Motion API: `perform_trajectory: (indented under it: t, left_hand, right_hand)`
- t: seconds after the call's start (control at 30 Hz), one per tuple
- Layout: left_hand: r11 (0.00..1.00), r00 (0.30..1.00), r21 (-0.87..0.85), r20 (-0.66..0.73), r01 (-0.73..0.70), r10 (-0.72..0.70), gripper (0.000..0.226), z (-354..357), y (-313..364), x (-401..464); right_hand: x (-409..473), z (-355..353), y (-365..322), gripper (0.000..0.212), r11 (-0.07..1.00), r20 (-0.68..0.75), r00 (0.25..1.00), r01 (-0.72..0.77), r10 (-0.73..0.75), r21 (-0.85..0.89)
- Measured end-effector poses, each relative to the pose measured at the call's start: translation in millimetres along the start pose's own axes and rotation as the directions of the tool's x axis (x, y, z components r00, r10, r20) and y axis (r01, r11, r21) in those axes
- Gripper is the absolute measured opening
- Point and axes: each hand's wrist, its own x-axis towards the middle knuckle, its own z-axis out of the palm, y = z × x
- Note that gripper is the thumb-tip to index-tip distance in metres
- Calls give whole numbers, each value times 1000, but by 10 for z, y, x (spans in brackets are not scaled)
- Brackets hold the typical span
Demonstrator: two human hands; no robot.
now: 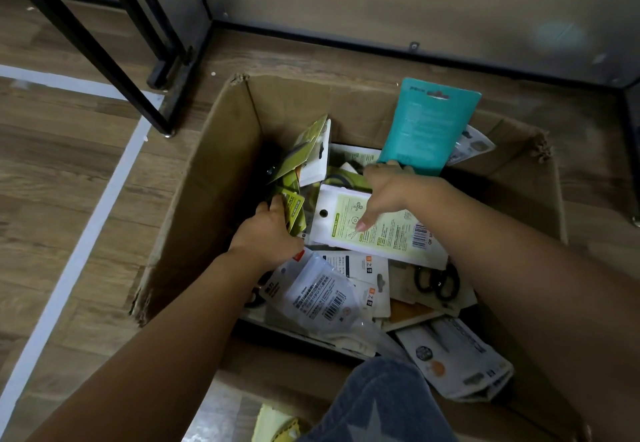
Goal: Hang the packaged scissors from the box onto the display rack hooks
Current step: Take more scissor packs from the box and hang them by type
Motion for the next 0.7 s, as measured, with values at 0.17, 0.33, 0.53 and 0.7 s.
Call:
perform_trajectory:
  t: [0.17,0.33,0.53,0.7]
  left_hand:
    - [1000,1000,-7,0,10,-10,84,-12,-2,11]
    - [999,1000,-36,-7,-4,3,81,-25,-3,18]
    - [999,1000,-33,9,-9,10,82,-38,5,11]
    - [999,1000,-41,12,-12,12,83,-34,-22,18]
  right_hand:
    - [-99,-58,49,114,980,-31,998,55,-50,192]
    - [-137,-230,118,56,911,255,964,-41,-71,409]
    - [-123,-146,35,94,937,255,967,-103,15,335]
    - [-246,3,73,54,861,143,986,2,-87,508]
